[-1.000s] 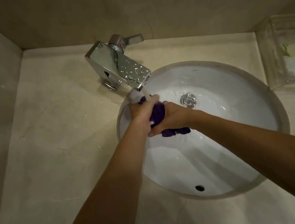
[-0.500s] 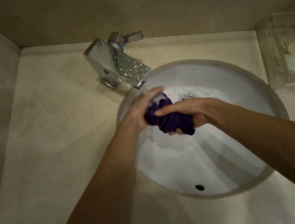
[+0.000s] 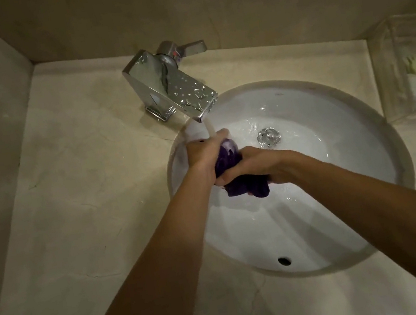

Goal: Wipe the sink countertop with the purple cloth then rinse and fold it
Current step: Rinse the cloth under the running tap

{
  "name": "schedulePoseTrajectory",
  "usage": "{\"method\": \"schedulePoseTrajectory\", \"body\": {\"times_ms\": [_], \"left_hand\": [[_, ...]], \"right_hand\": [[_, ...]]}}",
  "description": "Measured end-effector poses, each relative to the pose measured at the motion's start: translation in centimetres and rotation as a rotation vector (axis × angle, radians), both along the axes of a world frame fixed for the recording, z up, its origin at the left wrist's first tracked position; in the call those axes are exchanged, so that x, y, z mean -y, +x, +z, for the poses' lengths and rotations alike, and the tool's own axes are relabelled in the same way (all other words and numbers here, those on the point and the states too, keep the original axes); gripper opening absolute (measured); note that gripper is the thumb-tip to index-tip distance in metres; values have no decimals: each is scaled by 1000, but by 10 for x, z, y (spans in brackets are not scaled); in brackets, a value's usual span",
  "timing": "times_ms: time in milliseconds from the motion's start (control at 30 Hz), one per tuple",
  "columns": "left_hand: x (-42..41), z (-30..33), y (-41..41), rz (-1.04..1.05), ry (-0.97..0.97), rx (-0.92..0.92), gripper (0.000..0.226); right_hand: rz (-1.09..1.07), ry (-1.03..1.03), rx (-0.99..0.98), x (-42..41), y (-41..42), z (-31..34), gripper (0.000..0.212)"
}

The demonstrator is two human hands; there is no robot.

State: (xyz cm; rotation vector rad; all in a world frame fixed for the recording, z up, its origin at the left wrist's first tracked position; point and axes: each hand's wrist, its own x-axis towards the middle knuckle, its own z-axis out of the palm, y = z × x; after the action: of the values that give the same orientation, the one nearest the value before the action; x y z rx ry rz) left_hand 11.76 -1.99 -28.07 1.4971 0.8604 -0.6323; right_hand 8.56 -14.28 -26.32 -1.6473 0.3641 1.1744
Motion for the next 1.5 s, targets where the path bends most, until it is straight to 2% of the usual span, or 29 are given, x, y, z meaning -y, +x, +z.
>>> {"method": "schedulePoseTrajectory", "body": {"times_ms": [133,267,367,500,600,733,800,867,967,1067,1133,1233,1300,1367,1467,1500], "left_hand": [[-8,13,-4,-192,-114,-81,49],[-22,21,-1,-319,-275,-14,39],[-18,21,-1,-340,-329,53,24],[-3,5,0,-164,-146,92,24],[4,-9,0,-14,-72,15,22],[10,-14,2,89,-16,10,29],[12,-12,3,75,14,33,27],[11,-4,4,4,-3,23,28],[2,13,3,-84,-177,-54,35],[-15,18,0,-134,-273,53,20],[-26,16,-1,-168,-259,122,26],[-25,24,-3,-182,-381,61,35],[-18,32,-4,-105,-515,30,29],[-17,26,-2,-65,-575,89,16],[-23,17,0,-72,-476,108,3],[-22,13,2,-79,-438,90,10]], "right_hand": [[-21,-12,-12,10,0,9,40],[-116,65,-179,18,2,18,20],[-99,101,-274,16,5,19,27],[-13,-28,-125,2,9,16,31],[-55,-176,28,-10,6,4,22],[29,-333,192,-17,1,-5,11],[14,-293,204,-13,0,-6,14],[10,-205,194,-8,0,-4,29],[38,-172,227,2,6,2,44],[-61,-130,108,19,16,11,35],[-129,2,-41,29,18,17,30],[-250,148,-199,30,16,18,26],[-260,201,-294,24,17,16,28],[-254,218,-361,18,20,11,34],[-206,214,-347,20,25,10,48],[-166,200,-316,20,25,11,51]]}}
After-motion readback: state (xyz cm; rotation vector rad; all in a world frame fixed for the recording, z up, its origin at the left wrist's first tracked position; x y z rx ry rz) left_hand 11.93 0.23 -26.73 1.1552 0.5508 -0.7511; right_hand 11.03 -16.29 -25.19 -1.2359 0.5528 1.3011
